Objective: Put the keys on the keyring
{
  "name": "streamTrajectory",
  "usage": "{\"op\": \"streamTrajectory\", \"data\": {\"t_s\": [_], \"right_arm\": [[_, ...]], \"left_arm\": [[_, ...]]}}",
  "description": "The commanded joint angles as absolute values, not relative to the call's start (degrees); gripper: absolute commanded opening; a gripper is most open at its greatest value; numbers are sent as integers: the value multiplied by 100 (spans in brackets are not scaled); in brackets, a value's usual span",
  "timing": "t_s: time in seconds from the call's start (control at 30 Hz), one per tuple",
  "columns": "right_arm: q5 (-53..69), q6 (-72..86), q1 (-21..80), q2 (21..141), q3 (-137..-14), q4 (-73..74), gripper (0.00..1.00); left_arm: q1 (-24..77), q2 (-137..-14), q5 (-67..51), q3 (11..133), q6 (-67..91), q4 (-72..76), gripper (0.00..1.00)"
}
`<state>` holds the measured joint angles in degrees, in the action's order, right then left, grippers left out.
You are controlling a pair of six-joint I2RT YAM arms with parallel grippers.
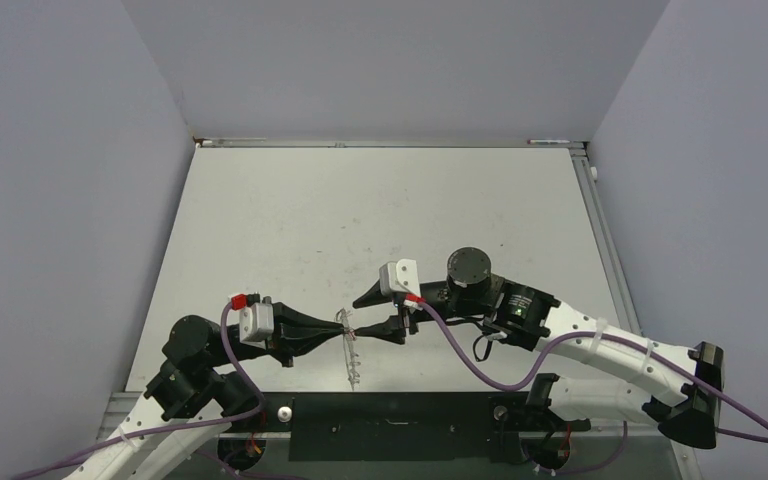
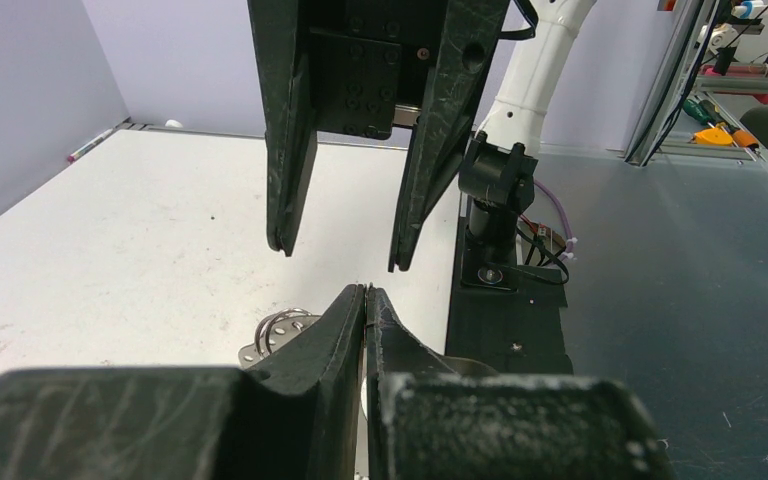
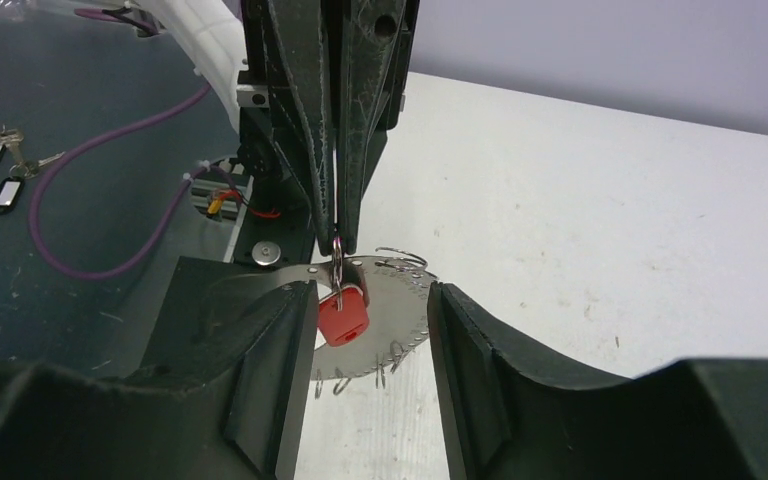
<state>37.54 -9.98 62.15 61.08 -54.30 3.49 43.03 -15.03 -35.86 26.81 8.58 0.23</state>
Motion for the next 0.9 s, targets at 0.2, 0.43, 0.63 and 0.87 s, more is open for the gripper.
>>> {"op": "streamTrajectory", "data": {"t_s": [0.2, 0.43, 0.63, 0.87], "right_arm": [[4149, -826, 6142, 6176, -5290, -364, 44], [4387, -579, 6143, 6248, -5117, -750, 40], [4471, -498, 6138, 6349, -5098, -904, 38], [4500, -475, 6140, 6442, -5106, -965, 32]], "left_arm": [[4258, -1434, -3574, 2725, 923, 457, 0], [4263, -1447, -3542, 2733, 923, 453, 0], [4263, -1433, -3537, 2725, 923, 450, 0], [4258, -1415, -3522, 2725, 923, 448, 0]]}}
